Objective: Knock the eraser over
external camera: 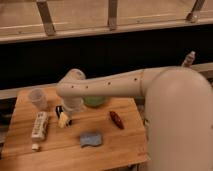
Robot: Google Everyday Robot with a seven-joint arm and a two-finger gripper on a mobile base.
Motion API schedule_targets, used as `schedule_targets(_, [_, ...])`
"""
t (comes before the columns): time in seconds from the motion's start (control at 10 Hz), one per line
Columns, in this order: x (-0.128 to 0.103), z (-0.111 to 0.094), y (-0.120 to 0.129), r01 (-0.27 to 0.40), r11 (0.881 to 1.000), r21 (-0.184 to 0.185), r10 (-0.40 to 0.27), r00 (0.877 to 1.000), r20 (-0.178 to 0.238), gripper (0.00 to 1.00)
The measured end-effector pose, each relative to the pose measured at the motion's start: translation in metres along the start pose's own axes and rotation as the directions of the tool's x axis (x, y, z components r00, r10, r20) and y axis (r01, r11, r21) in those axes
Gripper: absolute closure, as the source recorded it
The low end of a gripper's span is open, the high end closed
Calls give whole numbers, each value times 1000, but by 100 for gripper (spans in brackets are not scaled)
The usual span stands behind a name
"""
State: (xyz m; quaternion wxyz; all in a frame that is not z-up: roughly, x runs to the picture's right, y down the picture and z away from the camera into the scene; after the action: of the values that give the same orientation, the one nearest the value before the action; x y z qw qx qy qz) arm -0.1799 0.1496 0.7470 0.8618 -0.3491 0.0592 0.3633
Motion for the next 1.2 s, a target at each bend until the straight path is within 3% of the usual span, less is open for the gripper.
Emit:
schedule_targets(0.2, [-9, 7, -11, -17, 1000, 16, 17, 1000, -23, 20])
schedule_targets(0.5, [-30, 4, -47, -60, 998, 32, 60, 998, -3, 20])
schedule_targets(0.7, [-59, -8, -54, -77, 996, 52, 75, 996, 49, 20])
schedule_targets(0.9, [-94, -20, -43, -77, 995, 67, 69, 990, 122, 20])
schedule_targets(1.2, [-136, -49, -21, -77, 990, 117, 47, 970, 237, 20])
